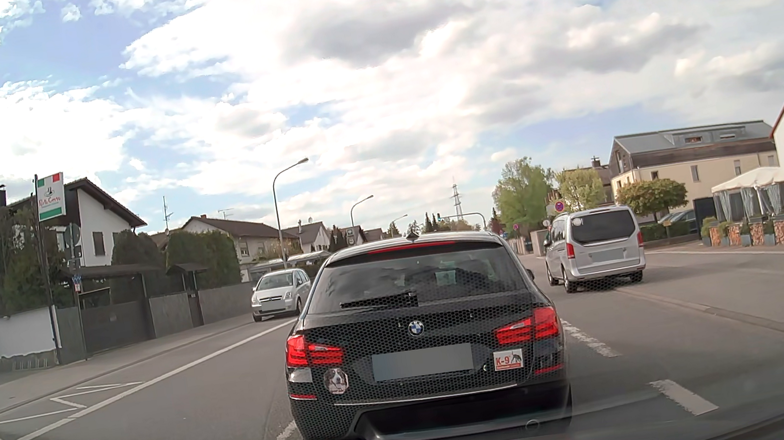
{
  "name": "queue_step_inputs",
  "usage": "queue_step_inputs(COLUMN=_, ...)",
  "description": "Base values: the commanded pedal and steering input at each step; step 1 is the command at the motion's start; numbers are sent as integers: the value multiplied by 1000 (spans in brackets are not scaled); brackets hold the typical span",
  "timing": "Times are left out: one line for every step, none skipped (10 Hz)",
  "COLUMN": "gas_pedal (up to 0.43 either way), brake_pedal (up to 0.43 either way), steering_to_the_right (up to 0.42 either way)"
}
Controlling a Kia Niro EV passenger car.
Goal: Follow the waypoints while adhering to traffic rules and regulations
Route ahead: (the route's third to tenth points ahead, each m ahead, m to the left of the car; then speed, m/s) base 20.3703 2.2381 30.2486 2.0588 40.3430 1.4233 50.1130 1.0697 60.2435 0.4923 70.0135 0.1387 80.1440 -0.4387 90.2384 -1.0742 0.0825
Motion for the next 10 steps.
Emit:
queue_step_inputs(gas_pedal=0, brake_pedal=238, steering_to_the_right=-6)
queue_step_inputs(gas_pedal=0, brake_pedal=238, steering_to_the_right=-6)
queue_step_inputs(gas_pedal=0, brake_pedal=238, steering_to_the_right=-5)
queue_step_inputs(gas_pedal=0, brake_pedal=238, steering_to_the_right=-5)
queue_step_inputs(gas_pedal=0, brake_pedal=238, steering_to_the_right=-2)
queue_step_inputs(gas_pedal=0, brake_pedal=220, steering_to_the_right=-3)
queue_step_inputs(gas_pedal=0, brake_pedal=213, steering_to_the_right=-3)
queue_step_inputs(gas_pedal=0, brake_pedal=189, steering_to_the_right=-3)
queue_step_inputs(gas_pedal=0, brake_pedal=152, steering_to_the_right=-3)
queue_step_inputs(gas_pedal=0, brake_pedal=98, steering_to_the_right=-3)
